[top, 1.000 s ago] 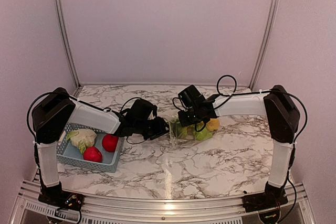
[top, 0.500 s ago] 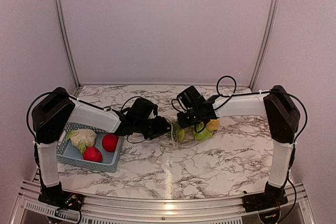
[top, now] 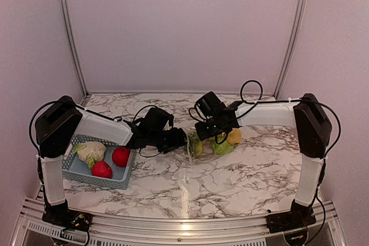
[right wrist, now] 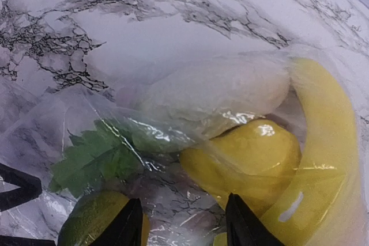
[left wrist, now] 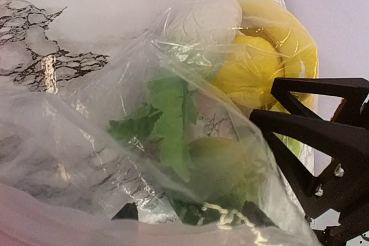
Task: Open the zip-top bag and remove the fake food
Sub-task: Pick up the fake fruit from the zipper food storage bag.
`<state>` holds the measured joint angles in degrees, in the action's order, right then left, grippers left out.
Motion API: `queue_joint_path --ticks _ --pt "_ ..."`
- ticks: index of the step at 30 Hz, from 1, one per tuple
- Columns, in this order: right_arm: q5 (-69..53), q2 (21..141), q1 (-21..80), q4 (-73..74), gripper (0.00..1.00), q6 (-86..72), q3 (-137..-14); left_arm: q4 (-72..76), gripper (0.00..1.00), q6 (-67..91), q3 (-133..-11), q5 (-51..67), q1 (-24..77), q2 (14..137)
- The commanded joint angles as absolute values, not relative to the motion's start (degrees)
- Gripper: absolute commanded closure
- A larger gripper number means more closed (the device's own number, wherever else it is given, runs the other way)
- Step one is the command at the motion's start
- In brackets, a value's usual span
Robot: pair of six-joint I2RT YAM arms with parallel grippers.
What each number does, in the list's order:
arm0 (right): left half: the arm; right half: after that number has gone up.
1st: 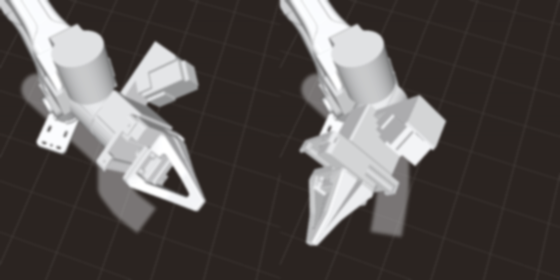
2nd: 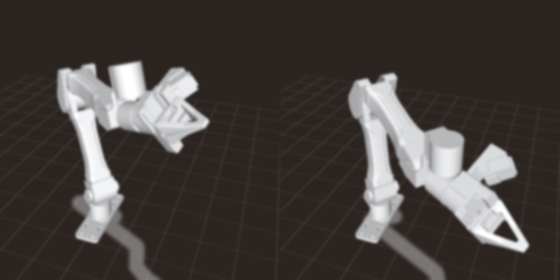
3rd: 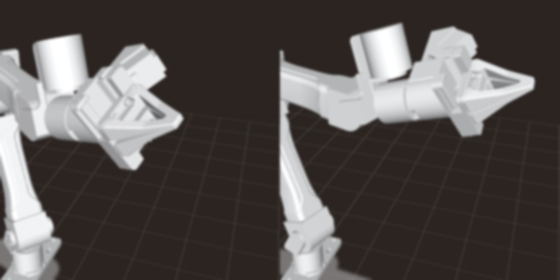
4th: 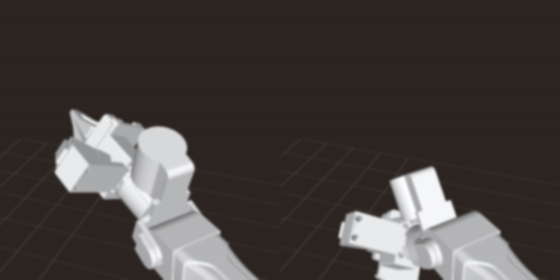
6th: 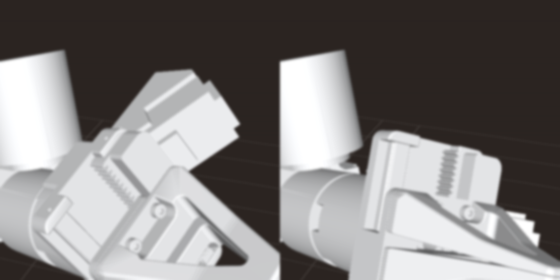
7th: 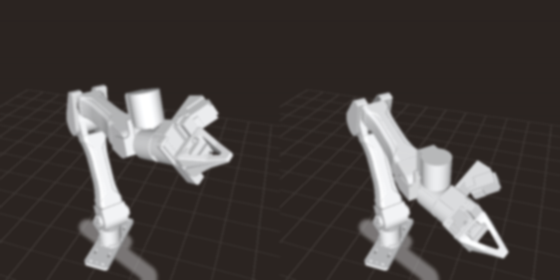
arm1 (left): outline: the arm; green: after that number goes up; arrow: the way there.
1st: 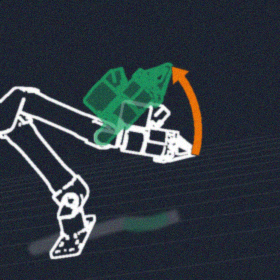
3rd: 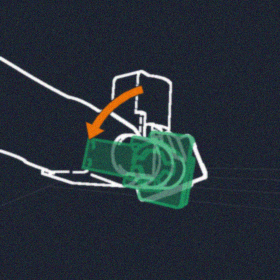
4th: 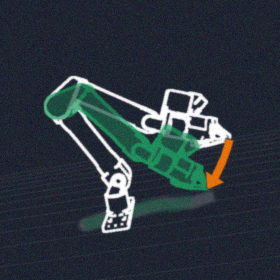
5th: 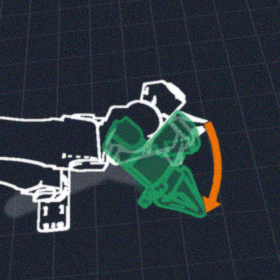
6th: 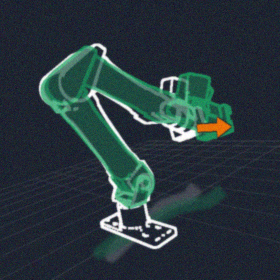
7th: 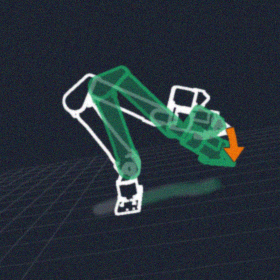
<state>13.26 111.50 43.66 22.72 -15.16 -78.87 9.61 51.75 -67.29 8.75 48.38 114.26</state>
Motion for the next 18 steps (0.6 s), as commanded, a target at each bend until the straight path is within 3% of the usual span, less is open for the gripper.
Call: queue_joint_path --ticks 1,18 --pt "15.9 107.9 44.0 28.3 0.53 -15.6 -81.7 9.5 0.37 50.7 -66.0 9.0 48.6 114.2" --pt "12.7 106.3 46.4 29.7 0.64 -17.1 -78.1 11.2 0.37 50.9 -65.7 10.7 48.8 114.1"
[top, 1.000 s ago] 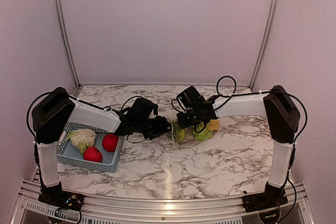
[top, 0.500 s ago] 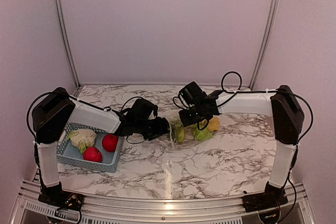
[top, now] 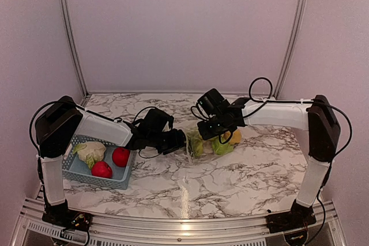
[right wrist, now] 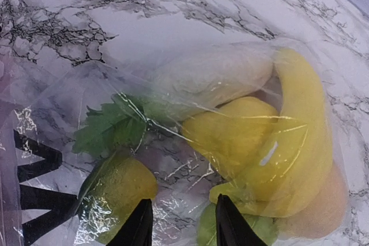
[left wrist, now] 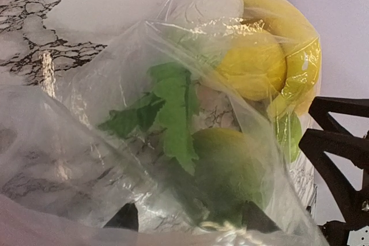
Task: Open the zip-top bag and remove the fake food
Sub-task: Pick up the fake fruit from the zipper food storage bag.
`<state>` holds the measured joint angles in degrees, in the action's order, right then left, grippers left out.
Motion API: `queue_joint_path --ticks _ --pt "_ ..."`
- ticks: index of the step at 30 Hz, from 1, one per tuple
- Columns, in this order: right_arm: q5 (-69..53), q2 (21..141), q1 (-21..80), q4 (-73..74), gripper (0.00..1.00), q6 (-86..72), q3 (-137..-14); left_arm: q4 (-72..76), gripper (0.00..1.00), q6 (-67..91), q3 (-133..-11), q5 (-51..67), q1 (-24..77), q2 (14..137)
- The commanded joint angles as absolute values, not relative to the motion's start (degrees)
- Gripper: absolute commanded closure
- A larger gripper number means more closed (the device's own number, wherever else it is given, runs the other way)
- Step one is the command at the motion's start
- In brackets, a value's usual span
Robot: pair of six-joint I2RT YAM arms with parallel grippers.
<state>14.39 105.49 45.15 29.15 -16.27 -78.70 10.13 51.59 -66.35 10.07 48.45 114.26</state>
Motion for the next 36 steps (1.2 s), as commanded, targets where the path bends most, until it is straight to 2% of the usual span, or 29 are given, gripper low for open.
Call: queue_joint_path --ticks 1,11,22,31,36 --pt "12.7 106.9 46.5 29.8 0.65 -17.1 -78.1 11.2 0.37 50.9 -65.7 10.7 48.8 114.2" --pt "11.2 111.0 47.6 27.9 0.65 -17.4 -77.4 9.8 0.32 50.0 -67.3 11.4 49.2 115.4" --pt "11.3 110.0 47.6 26.8 0.55 -18.0 -75.3 5.8 0.23 49.0 -67.6 9.6 49.4 114.8" --pt "8.3 108.7 45.9 25.7 0.74 -18.7 -73.8 1.7 0.24 48.8 -70.4 7.6 49.7 115.2" --pt "5.5 110.5 46.0 25.0 0.78 -18.0 -74.3 0.3 0.24 48.9 -70.5 6.4 49.7 114.7"
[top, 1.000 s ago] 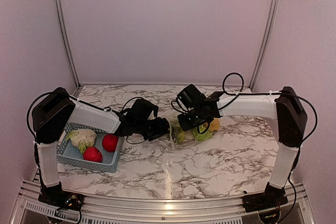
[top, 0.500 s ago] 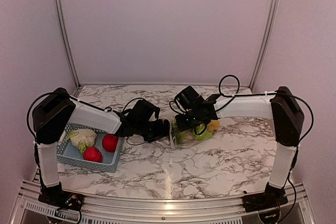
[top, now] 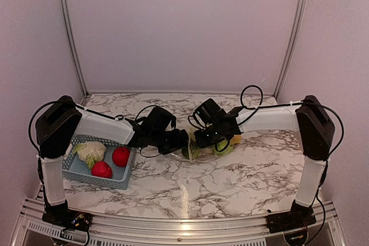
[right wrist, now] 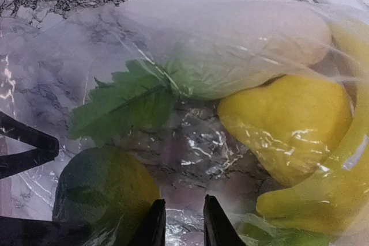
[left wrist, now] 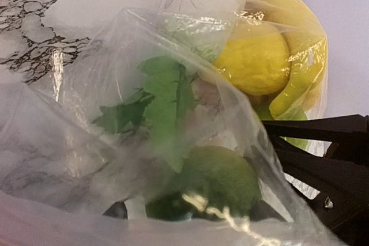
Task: Open the zip-top bag and remove the fake food
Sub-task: Pick up the fake fruit from the zipper food storage bag.
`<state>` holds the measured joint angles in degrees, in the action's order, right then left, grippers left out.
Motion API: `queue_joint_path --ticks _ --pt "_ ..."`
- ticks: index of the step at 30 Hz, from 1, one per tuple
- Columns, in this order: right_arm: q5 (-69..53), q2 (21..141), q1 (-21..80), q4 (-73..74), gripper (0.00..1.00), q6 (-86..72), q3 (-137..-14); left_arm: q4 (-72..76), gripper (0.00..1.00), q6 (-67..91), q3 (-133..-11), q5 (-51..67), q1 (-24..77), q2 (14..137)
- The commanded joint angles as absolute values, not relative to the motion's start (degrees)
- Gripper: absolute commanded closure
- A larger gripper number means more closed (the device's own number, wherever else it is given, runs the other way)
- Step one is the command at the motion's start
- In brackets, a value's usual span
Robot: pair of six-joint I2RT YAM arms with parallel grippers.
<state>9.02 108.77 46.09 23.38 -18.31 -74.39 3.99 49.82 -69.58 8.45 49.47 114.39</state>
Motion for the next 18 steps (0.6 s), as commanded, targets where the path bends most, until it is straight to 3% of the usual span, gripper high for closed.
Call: queue_joint_path --ticks 1,18 --pt "5.4 110.7 46.0 25.0 0.78 -17.7 -74.5 0.1 0.24 48.9 -70.7 6.4 49.7 114.7" --pt "3.6 112.6 45.9 24.8 0.57 -15.2 -76.2 -3.2 0.21 48.1 -74.0 5.7 49.7 116.6"
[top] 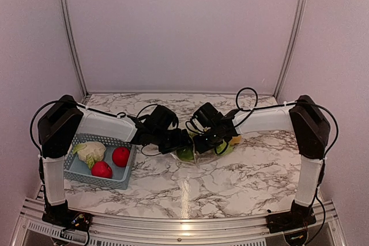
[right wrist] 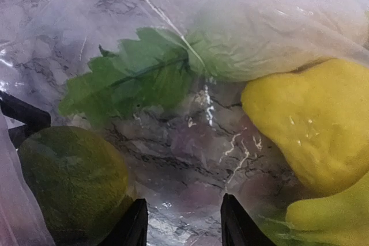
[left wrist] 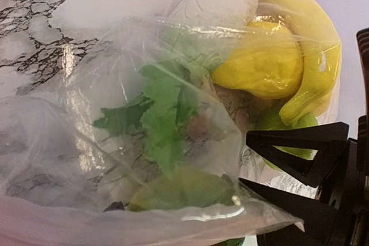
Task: Open the zip-top bag and remove the fake food
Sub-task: Pick up the fake fruit from the zipper food storage bag.
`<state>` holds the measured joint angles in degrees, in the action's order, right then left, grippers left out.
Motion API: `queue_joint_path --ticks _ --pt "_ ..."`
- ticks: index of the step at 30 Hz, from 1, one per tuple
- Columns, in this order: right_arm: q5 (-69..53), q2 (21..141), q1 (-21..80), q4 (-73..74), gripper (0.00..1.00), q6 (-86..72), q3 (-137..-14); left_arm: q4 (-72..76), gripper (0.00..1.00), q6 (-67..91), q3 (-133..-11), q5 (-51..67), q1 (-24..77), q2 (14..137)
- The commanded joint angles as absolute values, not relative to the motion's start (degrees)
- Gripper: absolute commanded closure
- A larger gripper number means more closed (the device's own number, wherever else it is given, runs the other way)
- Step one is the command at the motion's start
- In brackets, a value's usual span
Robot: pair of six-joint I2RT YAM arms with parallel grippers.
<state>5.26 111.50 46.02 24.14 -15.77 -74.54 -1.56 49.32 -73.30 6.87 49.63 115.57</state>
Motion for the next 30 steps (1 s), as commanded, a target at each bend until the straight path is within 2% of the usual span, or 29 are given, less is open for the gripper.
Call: queue_joint_path --ticks 1,16,19,23,30 --pt "3.5 112.6 46.0 24.7 0.57 -15.1 -76.1 -3.1 0.21 48.0 -73.9 5.6 49.8 116.6" --pt "4.5 110.8 45.7 23.3 0.48 -15.3 -75.2 -1.2 0.21 47.4 -70.9 4.3 49.7 114.5" --pt "4.5 110.5 45.6 23.1 0.46 -15.5 -74.6 -2.3 0.14 46.9 -69.5 3.6 49.8 113.1" --pt "4.7 110.2 45.5 22.8 0.46 -15.7 -74.4 -4.9 0.12 45.5 -68.1 1.6 49.9 111.0" --pt "4.9 110.0 45.0 22.6 0.46 -16.1 -75.0 -8.5 0.22 43.6 -70.0 0.4 50.9 111.8"
